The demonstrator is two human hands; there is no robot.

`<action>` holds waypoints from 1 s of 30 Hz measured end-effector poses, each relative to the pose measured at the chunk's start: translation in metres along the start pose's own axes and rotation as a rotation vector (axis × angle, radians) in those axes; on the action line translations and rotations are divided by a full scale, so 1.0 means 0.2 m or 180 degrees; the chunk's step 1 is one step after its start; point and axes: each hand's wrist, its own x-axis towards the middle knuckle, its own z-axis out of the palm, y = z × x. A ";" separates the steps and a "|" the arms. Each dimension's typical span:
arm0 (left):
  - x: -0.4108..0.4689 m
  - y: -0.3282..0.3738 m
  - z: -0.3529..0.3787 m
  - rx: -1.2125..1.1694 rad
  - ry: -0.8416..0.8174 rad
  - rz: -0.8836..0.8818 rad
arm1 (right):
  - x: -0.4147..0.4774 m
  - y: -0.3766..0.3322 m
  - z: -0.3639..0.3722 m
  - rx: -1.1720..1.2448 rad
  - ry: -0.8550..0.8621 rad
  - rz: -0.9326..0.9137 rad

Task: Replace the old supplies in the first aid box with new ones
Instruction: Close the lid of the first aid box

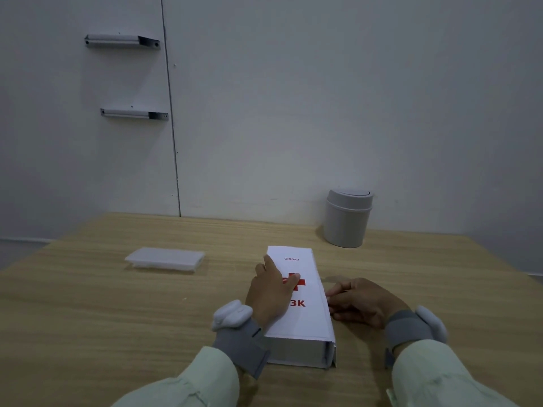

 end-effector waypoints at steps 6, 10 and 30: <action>0.01 -0.02 0.01 0.0027 0.0059 0.0022 | 0.00 0.01 0.02 -0.0187 0.0015 -0.0035; 0.01 -0.02 -0.01 0.0001 -0.0070 0.0060 | 0.00 0.02 0.02 -0.0071 0.0048 -0.0094; 0.04 -0.02 -0.04 -0.0269 -0.0401 0.0024 | -0.02 0.01 0.06 0.0029 0.0155 -0.0138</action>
